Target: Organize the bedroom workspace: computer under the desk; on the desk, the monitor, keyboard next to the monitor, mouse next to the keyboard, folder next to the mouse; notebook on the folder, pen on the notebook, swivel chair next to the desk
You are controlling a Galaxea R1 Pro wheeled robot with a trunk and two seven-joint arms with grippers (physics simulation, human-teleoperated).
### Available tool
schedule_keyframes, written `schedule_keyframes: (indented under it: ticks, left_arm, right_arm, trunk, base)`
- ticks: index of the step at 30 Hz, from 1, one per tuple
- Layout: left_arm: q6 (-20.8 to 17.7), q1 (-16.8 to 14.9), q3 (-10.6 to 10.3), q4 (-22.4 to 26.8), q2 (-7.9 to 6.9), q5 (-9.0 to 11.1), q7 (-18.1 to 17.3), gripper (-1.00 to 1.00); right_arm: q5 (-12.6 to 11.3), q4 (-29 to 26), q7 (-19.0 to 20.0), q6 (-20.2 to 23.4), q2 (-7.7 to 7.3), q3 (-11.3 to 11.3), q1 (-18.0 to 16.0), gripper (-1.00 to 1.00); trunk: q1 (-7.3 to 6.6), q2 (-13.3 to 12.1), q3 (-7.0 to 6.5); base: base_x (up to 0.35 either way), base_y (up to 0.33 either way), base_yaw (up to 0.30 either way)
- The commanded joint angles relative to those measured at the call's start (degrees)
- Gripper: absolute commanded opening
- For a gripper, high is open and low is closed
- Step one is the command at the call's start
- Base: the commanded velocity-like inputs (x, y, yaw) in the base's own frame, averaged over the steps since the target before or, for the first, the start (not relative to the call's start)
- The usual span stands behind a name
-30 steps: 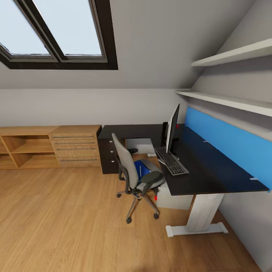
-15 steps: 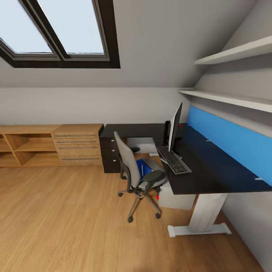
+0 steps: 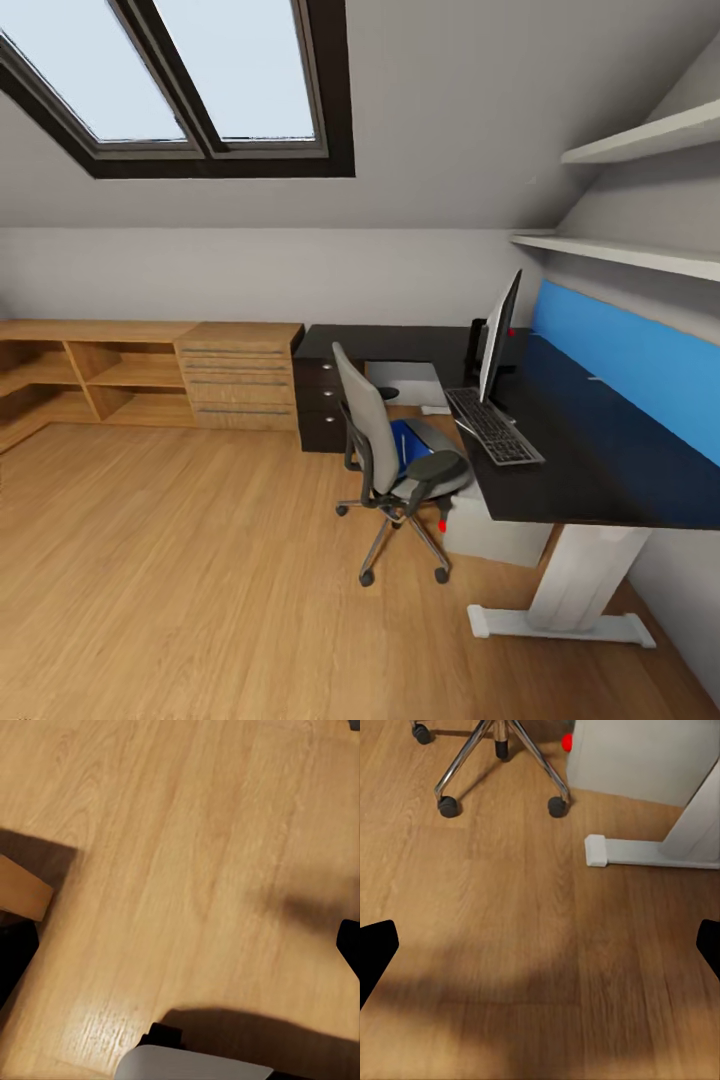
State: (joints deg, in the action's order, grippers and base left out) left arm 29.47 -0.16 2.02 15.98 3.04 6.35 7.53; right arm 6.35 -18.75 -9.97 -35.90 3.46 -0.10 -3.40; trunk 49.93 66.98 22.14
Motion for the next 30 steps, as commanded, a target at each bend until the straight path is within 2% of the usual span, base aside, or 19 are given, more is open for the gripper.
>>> schedule_keyframes:
  ticks: [1,12,30]
  left_arm:
    - [0.1,0.0,0.2,0.0,0.03,0.2,-0.1,1.0]
    - [0.0,0.0,0.2,0.0,0.04,0.2,-0.1,1.0]
    - [0.0,0.0,0.2,0.0,0.04,0.2,-0.1,1.0]
  right_arm:
    - [0.6,0.0,-0.5,0.0,-0.02,0.0,0.0,1.0]
    - [0.7,0.2,-0.5,-0.3,-0.92,0.1,0.0,1.0]
    - [0.7,0.2,-0.4,-0.4,-0.99,0.1,0.0,1.0]
  trunk:
    - [0.23,0.5,0.24]
    - [2.64,4.9,2.22]
    - [6.6,12.1,5.45]
  base:
    - [0.0,0.0,0.048]
    - [0.0,0.0,0.011]
    - [0.0,0.0,0.0]
